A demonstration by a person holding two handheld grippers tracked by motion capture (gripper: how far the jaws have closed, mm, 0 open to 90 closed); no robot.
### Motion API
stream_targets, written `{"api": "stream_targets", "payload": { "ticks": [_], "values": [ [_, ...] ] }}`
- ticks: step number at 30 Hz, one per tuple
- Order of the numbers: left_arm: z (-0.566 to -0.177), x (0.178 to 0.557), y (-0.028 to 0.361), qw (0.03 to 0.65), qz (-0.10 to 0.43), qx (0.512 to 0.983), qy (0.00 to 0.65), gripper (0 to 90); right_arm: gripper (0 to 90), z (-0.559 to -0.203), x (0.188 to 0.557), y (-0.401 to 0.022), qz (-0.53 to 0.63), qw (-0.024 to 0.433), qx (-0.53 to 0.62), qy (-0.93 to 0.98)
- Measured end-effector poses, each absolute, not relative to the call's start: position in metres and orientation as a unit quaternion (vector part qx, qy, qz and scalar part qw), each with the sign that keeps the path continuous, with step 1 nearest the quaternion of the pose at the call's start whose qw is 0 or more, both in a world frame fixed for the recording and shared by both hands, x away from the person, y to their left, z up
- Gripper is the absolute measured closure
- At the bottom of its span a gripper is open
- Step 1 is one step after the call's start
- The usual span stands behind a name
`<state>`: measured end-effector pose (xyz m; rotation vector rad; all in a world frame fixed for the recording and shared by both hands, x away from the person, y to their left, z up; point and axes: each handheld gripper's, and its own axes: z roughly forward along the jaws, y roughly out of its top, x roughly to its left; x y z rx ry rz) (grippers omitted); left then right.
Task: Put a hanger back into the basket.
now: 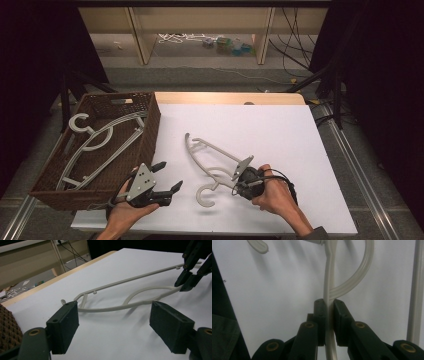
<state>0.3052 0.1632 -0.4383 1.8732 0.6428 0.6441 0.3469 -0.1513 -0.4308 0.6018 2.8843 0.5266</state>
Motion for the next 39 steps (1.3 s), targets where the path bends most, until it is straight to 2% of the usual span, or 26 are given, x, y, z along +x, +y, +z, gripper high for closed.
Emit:
{"api": "stream_targets", "payload": {
  "ticks": [4, 16, 21, 33, 39],
  "values": [
    [-0.441, 0.308, 0.152, 0.484, 0.267, 0.791, 0.262, 23.7, 82.4, -0.421, 0.341, -0.155, 0.174, 0.092, 0.189, 0.962],
    [-0.453, 0.321, 0.121, 0.441, 0.286, 0.826, 0.203, 27.3, 82.5, -0.404, 0.331, -0.159, 0.190, 0.099, 0.160, 0.964],
    [-0.458, 0.325, 0.117, 0.427, 0.293, 0.832, 0.197, 27.3, 82.5, -0.396, 0.327, -0.161, 0.197, 0.101, 0.154, 0.963],
    [-0.459, 0.323, 0.110, 0.413, 0.317, 0.842, 0.138, 29.0, 82.6, -0.381, 0.315, -0.158, 0.212, 0.102, 0.128, 0.963],
    [-0.458, 0.322, 0.110, 0.412, 0.316, 0.848, 0.109, 35.2, 82.6, -0.379, 0.310, -0.153, 0.218, 0.099, 0.111, 0.965]
  ]
}}
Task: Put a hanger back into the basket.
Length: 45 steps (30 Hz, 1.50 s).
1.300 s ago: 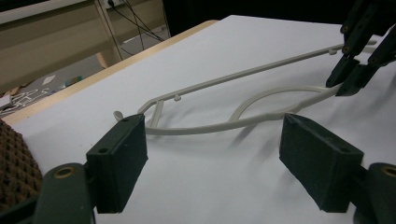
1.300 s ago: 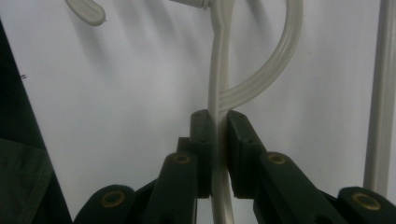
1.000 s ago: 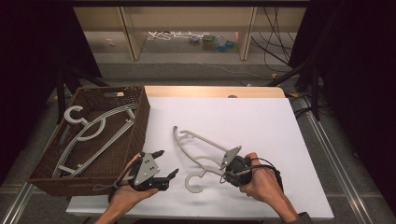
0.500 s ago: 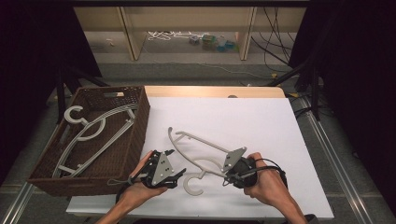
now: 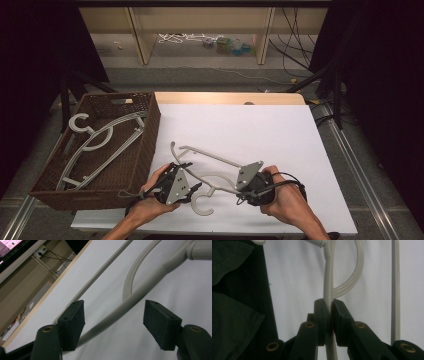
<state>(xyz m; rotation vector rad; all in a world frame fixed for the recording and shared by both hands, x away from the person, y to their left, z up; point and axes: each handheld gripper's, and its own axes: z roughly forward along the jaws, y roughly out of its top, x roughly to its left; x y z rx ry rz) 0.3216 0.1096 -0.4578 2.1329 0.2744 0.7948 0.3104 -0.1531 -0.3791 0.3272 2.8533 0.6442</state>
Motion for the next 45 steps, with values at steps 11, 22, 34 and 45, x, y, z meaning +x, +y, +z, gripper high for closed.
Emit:
{"api": "stream_targets", "payload": {
  "ticks": [11, 22, 34, 45],
  "values": [
    [-0.452, 0.316, 0.108, 0.377, 0.324, 0.867, -0.009, 66.0, 82.6, -0.379, 0.309, -0.152, 0.223, 0.087, 0.099, 0.966],
    [-0.433, 0.308, 0.108, 0.348, 0.353, 0.863, -0.096, 74.6, 81.5, -0.375, 0.317, -0.167, 0.262, 0.096, 0.059, 0.959],
    [-0.416, 0.303, 0.107, 0.368, 0.328, 0.869, -0.047, 79.5, 65.0, -0.364, 0.326, -0.179, 0.325, 0.148, 0.116, 0.927],
    [-0.410, 0.326, 0.134, 0.426, 0.276, 0.856, 0.099, 79.6, 34.6, -0.351, 0.330, -0.189, 0.438, 0.205, 0.204, 0.851]
  ]
}}
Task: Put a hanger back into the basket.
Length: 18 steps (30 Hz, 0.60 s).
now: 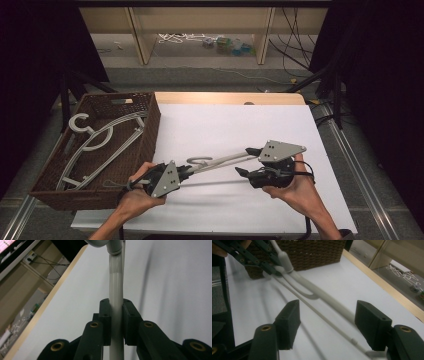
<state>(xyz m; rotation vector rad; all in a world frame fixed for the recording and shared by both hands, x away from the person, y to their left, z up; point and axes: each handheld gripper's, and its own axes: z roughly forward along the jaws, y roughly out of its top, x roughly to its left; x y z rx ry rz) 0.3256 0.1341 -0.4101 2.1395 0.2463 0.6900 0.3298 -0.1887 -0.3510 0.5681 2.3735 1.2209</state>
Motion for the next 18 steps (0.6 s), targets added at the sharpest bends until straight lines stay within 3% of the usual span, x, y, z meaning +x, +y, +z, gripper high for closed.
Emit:
{"api": "stream_targets", "payload": {
  "ticks": [2, 8, 18],
  "values": [
    [-0.408, 0.329, 0.139, 0.435, 0.266, 0.852, 0.118, 79.6, 29.5, -0.352, 0.328, -0.189, 0.439, 0.216, 0.212, 0.846],
    [-0.403, 0.336, 0.149, 0.475, 0.210, 0.833, 0.193, 79.5, 26.4, -0.357, 0.321, -0.194, 0.479, 0.246, 0.230, 0.810],
    [-0.397, 0.342, 0.166, 0.534, 0.127, 0.786, 0.283, 79.5, 22.4, -0.376, 0.313, -0.206, 0.521, 0.249, 0.268, 0.771]
  ]
}}
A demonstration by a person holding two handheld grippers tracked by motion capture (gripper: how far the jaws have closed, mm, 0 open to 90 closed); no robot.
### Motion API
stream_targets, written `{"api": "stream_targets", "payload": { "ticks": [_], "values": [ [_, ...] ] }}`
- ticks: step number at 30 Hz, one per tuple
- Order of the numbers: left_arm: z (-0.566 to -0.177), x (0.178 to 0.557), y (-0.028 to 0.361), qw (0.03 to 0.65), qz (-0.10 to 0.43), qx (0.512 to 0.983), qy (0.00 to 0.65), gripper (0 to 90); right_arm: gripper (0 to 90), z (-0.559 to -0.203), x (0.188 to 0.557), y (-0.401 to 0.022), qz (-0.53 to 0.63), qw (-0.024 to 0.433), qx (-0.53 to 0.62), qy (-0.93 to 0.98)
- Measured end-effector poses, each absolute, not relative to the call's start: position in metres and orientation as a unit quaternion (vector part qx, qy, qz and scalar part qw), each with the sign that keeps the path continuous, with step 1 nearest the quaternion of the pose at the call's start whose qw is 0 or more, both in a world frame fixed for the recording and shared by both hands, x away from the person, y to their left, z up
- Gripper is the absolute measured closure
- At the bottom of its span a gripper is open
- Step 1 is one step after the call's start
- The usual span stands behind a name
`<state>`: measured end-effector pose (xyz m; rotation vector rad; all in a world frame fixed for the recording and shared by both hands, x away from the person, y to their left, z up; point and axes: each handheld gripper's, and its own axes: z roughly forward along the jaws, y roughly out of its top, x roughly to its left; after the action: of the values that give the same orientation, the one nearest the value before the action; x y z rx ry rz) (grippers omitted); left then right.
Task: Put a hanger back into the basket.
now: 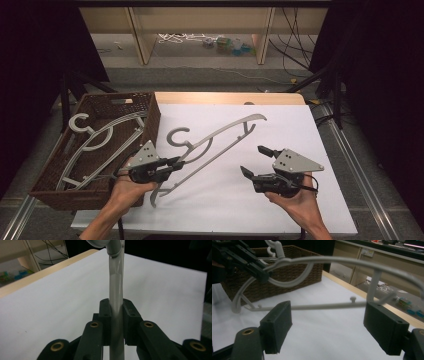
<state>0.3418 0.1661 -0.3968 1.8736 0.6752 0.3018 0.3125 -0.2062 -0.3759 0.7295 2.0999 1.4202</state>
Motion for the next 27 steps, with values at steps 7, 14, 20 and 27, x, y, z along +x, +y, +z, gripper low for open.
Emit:
{"api": "stream_targets", "payload": {
  "ticks": [7, 14, 20, 27],
  "values": [
    [-0.392, 0.340, 0.177, 0.564, 0.089, 0.754, 0.324, 79.5, 20.4, -0.395, 0.307, -0.210, 0.531, 0.248, 0.286, 0.758],
    [-0.382, 0.339, 0.189, 0.590, 0.055, 0.733, 0.334, 79.5, 20.3, -0.402, 0.303, -0.212, 0.532, 0.249, 0.288, 0.757],
    [-0.360, 0.334, 0.205, 0.598, 0.039, 0.718, 0.353, 79.5, 20.5, -0.408, 0.301, -0.215, 0.528, 0.247, 0.289, 0.759],
    [-0.331, 0.331, 0.218, 0.604, 0.051, 0.711, 0.356, 79.5, 20.1, -0.409, 0.301, -0.214, 0.528, 0.251, 0.287, 0.759]
  ]
}}
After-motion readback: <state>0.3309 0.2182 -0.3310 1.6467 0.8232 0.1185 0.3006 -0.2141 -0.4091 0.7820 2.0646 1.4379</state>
